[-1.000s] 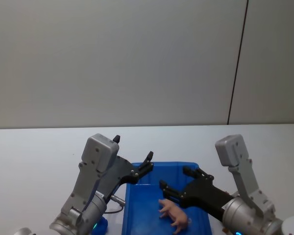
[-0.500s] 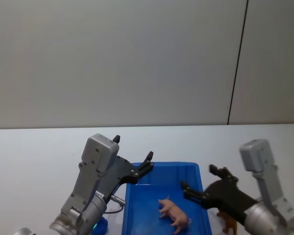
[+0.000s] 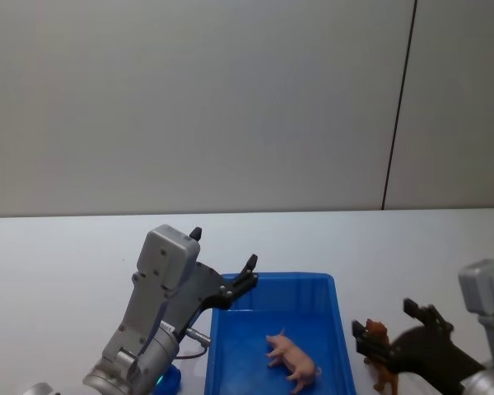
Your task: Pick up the two dolls from the table and place them into the box.
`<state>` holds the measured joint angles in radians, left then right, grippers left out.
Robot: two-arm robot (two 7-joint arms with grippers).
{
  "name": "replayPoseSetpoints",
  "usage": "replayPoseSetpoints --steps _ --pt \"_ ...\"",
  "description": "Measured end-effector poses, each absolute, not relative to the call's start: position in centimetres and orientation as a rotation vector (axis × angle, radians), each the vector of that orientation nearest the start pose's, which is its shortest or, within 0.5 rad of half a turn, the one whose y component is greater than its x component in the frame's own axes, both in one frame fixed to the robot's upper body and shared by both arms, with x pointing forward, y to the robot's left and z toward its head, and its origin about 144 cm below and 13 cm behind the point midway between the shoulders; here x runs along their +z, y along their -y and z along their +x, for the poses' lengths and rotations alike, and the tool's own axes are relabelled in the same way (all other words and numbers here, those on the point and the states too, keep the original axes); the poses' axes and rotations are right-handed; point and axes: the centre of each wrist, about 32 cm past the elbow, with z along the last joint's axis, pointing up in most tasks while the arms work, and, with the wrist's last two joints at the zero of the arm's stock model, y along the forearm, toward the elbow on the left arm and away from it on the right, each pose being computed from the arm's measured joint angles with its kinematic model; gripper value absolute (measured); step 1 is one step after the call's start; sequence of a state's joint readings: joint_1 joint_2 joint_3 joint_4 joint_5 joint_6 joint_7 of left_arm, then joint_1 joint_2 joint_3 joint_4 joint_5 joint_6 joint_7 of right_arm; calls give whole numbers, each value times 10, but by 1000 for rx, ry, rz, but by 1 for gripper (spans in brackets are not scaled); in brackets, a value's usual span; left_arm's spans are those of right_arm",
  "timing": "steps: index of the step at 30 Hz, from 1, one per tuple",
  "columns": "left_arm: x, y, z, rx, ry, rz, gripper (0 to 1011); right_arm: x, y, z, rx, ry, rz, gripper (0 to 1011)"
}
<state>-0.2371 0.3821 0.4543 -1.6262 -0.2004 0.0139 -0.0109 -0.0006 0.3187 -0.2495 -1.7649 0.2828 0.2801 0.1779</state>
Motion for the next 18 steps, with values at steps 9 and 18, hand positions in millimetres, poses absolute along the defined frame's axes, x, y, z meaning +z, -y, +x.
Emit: replayPoseSetpoints --steps 9,18 --pt "1204 -198 492 1124 268 61 1003 1173 238 436 -1128 -173 -199 1001" --pt "1204 -198 492 1124 268 61 1003 1157 242 436 -1137 -230 -245 1001"
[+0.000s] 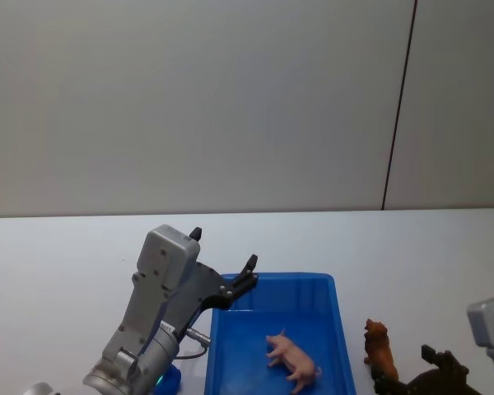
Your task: Pick up the two dolls from the table and place them into the box.
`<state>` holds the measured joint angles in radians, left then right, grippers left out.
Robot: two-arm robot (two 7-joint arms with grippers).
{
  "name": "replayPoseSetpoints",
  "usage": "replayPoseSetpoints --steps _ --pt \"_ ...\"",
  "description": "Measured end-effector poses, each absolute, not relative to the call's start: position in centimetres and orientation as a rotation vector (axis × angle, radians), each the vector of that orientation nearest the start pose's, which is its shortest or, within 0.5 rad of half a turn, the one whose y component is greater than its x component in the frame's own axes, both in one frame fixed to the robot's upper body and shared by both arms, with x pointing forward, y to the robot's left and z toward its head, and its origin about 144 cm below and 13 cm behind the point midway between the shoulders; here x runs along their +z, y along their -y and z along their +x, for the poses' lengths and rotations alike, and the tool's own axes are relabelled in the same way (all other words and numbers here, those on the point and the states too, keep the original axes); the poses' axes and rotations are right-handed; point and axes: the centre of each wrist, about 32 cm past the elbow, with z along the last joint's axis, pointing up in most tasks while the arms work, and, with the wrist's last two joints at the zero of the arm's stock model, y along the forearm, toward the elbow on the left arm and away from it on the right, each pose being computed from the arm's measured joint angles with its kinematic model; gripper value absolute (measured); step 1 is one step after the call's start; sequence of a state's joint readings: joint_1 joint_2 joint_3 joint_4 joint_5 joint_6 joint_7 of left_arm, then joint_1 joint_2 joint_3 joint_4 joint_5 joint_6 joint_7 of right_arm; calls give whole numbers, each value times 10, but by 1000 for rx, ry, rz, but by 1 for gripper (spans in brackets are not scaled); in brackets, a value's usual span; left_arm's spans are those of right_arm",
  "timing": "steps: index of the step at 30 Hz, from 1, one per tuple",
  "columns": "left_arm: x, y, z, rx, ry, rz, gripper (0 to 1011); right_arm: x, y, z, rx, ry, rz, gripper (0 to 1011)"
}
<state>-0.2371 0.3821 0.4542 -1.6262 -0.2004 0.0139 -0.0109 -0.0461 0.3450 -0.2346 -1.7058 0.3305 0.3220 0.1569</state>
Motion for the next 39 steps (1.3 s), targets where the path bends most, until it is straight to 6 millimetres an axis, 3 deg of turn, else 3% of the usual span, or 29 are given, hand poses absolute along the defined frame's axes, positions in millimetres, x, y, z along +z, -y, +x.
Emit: replayPoseSetpoints --steps 6,14,17,29,39 --pt "1204 -198 492 1124 268 61 1003 1149 242 438 -1131 -257 -264 965" --pt "1204 -198 492 1124 268 61 1003 1142 239 442 -1127 -273 -277 780" --pt "1204 -198 492 1124 268 61 1003 1141 238 443 -1126 -270 -278 641" --pt "1204 -198 492 1124 268 61 1003 1141 236 444 -1138 -256 -274 282" --pt "1204 -198 492 1124 268 61 1003 1150 237 445 -1173 -201 -243 278"
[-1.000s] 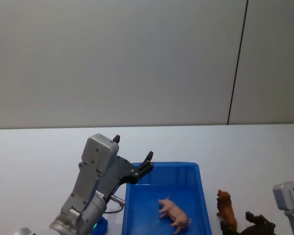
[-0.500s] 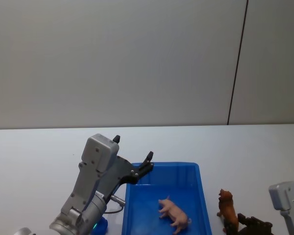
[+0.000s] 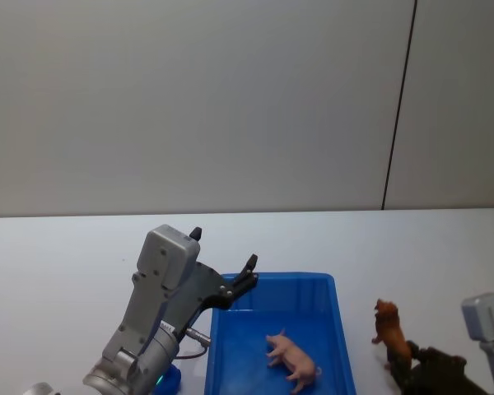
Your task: Pick up the two dolls from the table and place them into the box.
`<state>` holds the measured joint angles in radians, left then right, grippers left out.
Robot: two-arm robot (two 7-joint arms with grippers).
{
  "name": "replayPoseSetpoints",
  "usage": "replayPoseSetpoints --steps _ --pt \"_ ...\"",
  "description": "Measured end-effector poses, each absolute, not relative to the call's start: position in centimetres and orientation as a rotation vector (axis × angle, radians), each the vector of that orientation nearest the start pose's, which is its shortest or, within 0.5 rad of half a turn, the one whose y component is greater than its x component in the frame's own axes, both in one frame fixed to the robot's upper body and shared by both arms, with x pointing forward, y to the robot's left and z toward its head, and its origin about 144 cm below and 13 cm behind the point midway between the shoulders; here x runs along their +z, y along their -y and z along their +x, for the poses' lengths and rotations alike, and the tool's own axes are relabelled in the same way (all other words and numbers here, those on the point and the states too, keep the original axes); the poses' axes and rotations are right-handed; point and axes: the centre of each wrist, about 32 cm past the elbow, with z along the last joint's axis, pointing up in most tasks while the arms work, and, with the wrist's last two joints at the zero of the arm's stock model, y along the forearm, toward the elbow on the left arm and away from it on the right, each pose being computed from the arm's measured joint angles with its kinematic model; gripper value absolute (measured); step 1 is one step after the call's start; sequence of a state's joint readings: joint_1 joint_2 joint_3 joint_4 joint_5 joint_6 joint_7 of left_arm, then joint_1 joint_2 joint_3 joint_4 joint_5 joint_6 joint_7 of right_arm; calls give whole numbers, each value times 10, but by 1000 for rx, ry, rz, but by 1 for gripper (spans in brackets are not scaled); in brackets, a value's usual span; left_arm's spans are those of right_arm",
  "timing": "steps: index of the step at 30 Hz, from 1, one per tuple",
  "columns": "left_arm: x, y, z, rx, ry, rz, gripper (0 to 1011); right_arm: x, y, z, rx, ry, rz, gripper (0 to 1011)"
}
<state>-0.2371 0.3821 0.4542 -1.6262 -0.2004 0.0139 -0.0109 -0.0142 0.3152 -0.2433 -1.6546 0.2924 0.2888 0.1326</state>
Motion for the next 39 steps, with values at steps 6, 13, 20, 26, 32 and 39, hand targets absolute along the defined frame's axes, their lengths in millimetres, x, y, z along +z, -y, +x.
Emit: replayPoseSetpoints --steps 6,13,20,26,32,39 --pt "1204 -198 492 1124 268 61 1003 1166 236 449 -1183 -130 -200 279" --pt "1204 -198 492 1124 268 61 1003 1186 233 457 -1152 -76 -145 279" --pt "1204 -198 492 1124 268 61 1003 1205 223 470 -1075 -65 -94 279" --pt "1204 -198 492 1124 268 61 1003 1210 213 479 -1012 -100 -87 279" --pt "1204 -198 492 1124 268 61 1003 1208 199 489 -944 -154 -95 294" --pt "1204 -198 492 1124 268 61 1003 1202 185 496 -886 -194 -109 503"
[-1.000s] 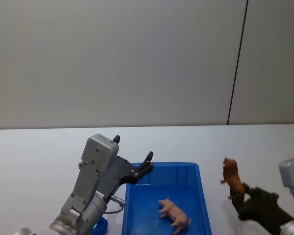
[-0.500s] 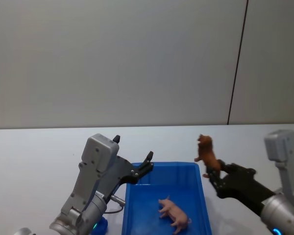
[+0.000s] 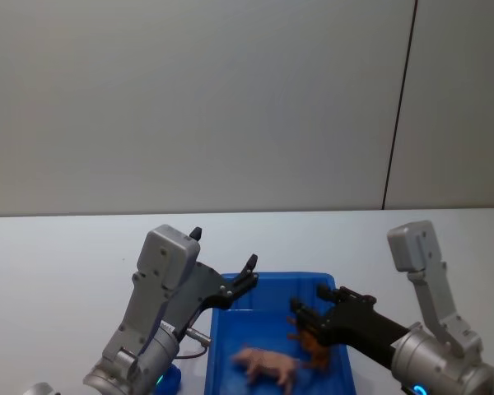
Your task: Pick up the two dolls from the table and place them into the box.
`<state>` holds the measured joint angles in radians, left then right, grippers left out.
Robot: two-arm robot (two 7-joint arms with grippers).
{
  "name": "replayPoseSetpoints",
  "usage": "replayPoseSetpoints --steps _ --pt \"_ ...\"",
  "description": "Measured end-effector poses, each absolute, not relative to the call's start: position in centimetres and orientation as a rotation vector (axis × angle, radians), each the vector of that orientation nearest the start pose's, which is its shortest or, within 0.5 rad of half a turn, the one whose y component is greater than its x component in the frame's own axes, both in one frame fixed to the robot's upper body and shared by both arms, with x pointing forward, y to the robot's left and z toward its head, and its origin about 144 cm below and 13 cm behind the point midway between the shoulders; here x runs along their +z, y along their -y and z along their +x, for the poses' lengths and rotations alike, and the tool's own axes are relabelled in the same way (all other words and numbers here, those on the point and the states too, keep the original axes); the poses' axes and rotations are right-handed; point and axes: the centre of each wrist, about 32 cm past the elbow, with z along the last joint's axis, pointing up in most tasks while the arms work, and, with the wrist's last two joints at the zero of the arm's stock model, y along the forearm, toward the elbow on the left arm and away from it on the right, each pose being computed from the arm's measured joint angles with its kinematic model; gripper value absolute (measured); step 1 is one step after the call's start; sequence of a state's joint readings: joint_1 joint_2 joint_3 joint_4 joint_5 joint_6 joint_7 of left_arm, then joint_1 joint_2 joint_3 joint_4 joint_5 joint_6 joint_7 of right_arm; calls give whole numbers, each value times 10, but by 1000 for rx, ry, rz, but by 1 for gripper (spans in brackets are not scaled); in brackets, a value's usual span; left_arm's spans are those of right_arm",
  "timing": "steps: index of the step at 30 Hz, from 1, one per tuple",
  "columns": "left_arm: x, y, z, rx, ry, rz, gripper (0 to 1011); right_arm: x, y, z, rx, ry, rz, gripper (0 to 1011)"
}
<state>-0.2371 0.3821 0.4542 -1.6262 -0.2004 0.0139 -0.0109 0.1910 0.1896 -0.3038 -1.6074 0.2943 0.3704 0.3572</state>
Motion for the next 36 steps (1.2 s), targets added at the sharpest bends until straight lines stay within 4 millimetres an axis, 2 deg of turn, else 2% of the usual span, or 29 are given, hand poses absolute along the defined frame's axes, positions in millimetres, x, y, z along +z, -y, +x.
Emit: replayPoseSetpoints --steps 7,8,10,16,26,36 --pt "1204 -198 492 1124 268 61 1003 1199 182 497 -876 -182 -122 706" --pt "1204 -198 492 1124 268 61 1003 1199 183 496 -880 -173 -127 763" --pt "1204 -198 492 1124 268 61 1003 1198 185 495 -883 -164 -132 797" --pt "1204 -198 492 1124 268 61 1003 1196 198 489 -919 -120 -148 998" --pt "1204 -198 492 1124 268 61 1003 1191 226 470 -989 -71 -165 1001" --pt "1204 -201 491 1128 270 70 1003 1189 240 460 -1020 -54 -169 1001"
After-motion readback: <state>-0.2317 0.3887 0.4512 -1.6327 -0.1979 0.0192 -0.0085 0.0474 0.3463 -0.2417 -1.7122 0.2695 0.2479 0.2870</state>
